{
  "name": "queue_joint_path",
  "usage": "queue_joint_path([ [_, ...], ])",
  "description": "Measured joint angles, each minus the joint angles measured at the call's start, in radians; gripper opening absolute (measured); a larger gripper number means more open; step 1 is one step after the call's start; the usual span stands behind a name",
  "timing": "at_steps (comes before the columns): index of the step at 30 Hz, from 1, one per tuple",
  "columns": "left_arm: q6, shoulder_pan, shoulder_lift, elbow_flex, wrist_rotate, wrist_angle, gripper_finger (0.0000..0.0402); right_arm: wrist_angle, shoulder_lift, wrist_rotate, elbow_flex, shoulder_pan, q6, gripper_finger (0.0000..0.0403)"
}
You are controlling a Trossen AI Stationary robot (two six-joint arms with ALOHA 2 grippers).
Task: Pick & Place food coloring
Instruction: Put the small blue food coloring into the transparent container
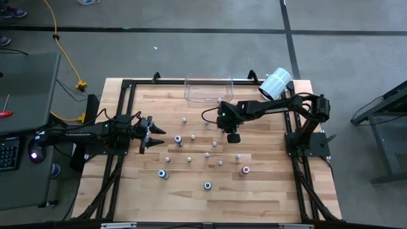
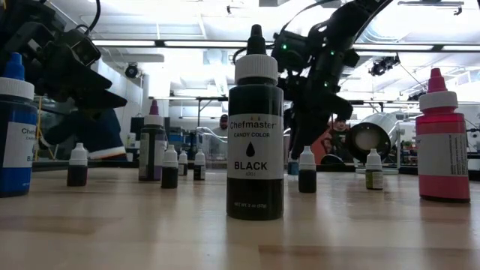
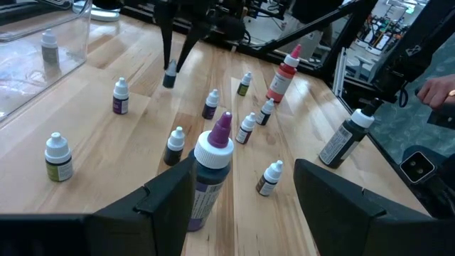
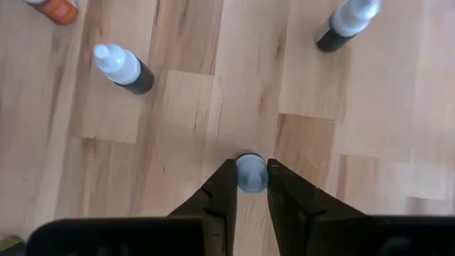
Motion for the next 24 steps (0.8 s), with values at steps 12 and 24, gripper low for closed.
queue_joint_path([
  [12,0.0,0.0,0.0,0.0,0.0,0.0,0.0234,-0.306,-0.024,0.003,0.259,-0.029,0.039,0.0048],
  [24,0.0,0.0,0.0,0.0,0.0,0.0,0.0234,-0.42,-0.017,0.001,0.537,-0.087,0.149,0.0047],
])
